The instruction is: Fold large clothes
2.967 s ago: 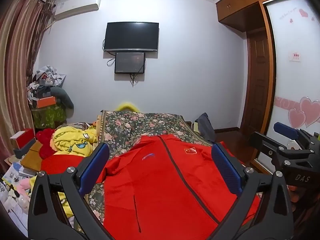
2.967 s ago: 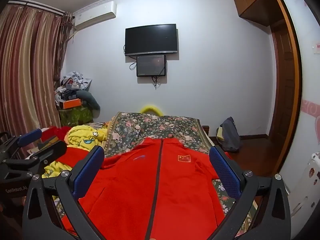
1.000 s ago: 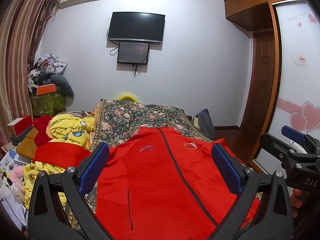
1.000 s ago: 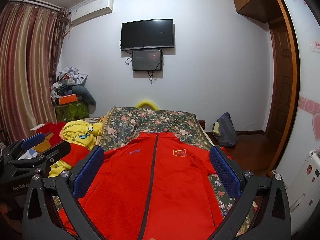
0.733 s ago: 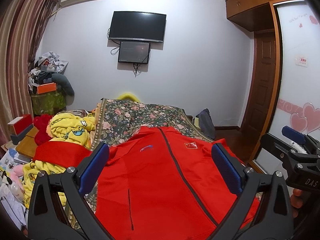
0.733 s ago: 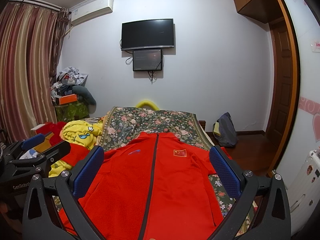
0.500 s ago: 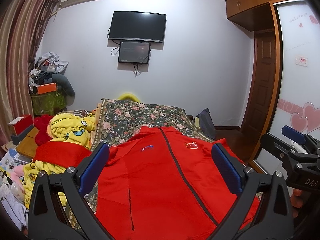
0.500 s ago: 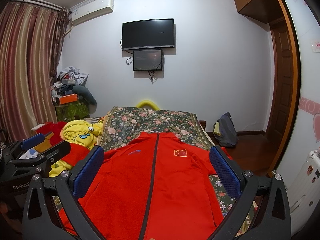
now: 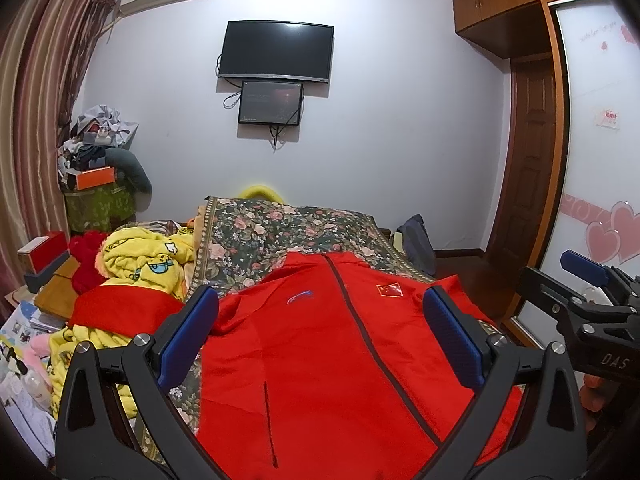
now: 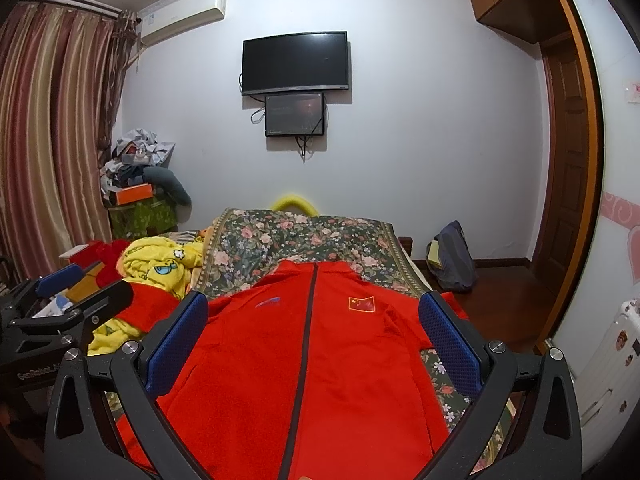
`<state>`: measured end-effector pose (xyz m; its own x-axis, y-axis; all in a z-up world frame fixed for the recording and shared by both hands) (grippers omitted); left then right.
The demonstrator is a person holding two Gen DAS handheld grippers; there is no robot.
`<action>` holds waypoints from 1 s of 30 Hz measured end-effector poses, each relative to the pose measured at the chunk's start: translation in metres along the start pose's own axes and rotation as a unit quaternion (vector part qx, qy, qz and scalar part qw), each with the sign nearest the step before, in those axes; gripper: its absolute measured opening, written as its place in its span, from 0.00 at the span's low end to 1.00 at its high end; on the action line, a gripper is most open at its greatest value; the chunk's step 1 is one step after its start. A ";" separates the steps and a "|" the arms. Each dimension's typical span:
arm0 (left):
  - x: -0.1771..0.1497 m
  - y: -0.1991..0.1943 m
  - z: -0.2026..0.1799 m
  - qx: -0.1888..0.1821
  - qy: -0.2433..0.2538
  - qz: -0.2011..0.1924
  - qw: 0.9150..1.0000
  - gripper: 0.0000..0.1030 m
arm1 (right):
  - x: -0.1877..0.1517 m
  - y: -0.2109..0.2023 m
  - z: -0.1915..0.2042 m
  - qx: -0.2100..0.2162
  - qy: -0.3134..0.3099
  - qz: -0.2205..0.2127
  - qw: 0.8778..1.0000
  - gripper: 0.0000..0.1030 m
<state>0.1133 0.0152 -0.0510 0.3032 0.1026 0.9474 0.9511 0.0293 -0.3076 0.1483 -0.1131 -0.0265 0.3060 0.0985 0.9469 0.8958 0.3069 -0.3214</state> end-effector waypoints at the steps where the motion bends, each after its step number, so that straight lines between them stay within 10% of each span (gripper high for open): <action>1: 0.001 0.002 0.002 0.001 0.001 0.001 1.000 1.00 | 0.000 0.003 0.001 0.000 -0.001 0.002 1.000 1.00; 16: 0.023 0.075 0.101 0.117 0.014 0.015 0.993 1.00 | -0.002 0.103 0.018 0.011 -0.034 0.057 0.998 1.00; 30: -0.045 0.186 0.276 0.152 -0.095 0.156 0.971 1.00 | -0.054 0.238 0.025 0.036 -0.042 0.230 0.972 1.00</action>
<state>0.2602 0.2901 -0.1757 0.5305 0.3352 0.7786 0.7435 0.2572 -0.6173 0.3369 -0.0218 -0.1538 0.6388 0.3165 0.7012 0.6446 0.2774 -0.7125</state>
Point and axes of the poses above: each gripper's, at about its wrist camera, not at the fingertips, and y roughly the way its jaws point, z to its left, x to its top, the point moved 8 cm from there along y, roughly the way its jaws point, and after that the axes turned 1 degree about x, right-handed, at the moved point
